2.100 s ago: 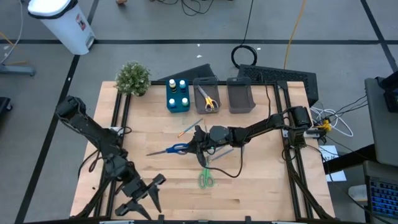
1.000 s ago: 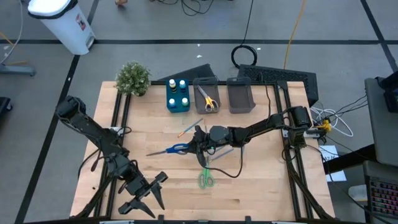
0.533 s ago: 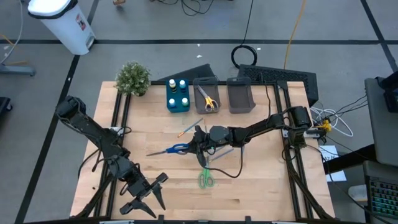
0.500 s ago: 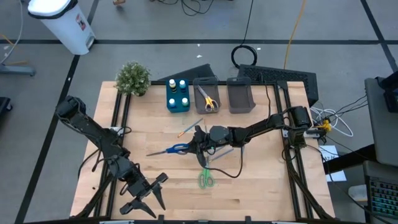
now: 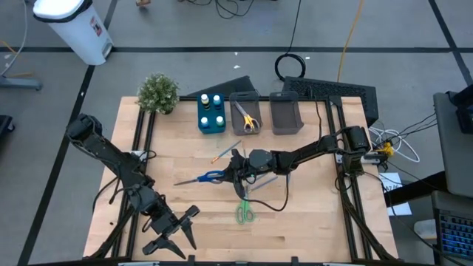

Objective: Pick & Place Paint Supplies
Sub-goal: Put the blue scissors into the left black bin

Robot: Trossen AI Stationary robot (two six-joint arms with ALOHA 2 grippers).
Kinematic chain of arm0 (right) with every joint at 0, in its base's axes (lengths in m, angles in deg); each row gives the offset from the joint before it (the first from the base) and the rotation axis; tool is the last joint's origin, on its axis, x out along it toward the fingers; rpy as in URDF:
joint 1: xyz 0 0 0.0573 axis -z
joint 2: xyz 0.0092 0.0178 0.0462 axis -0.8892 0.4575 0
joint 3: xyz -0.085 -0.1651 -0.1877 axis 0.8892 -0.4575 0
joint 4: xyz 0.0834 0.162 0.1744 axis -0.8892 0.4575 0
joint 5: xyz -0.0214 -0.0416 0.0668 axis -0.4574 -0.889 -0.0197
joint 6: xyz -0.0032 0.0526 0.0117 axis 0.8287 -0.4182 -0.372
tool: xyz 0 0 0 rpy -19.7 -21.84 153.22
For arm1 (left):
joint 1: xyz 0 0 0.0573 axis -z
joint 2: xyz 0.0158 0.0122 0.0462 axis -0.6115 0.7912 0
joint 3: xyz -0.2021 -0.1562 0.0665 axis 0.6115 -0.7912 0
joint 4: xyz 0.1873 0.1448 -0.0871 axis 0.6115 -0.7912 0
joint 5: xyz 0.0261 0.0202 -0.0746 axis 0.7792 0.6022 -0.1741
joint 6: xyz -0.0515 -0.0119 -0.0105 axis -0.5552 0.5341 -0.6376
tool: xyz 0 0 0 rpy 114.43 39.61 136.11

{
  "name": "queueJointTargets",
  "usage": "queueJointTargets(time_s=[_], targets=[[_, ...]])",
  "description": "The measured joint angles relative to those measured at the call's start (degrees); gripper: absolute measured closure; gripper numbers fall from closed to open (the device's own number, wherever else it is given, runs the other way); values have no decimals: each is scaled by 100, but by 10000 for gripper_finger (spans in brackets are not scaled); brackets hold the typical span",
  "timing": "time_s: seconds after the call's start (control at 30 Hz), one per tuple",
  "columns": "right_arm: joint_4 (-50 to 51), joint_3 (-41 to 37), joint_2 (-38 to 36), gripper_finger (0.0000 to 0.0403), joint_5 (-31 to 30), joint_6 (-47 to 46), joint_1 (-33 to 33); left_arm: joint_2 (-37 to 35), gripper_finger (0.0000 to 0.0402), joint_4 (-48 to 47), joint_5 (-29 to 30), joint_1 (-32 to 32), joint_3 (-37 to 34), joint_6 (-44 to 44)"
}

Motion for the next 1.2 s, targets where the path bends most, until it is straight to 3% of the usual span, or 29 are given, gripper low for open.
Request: queueJointTargets(time_s=[0.93,1.03,1.1,1.2], targets=[[1,0,0,384,0,0,0,0,220,-10,2,0,-1,-67],[-1,0,0,384,-1,0,1,2,220,149,-39,-7,-2,-534],[1,0,0,384,-1,0,0,-21,220,170,-374,-37,-2,-1149],[-1,0,0,384,0,0,0,-189,220,-187,-1477,-94,-4,-1497]])
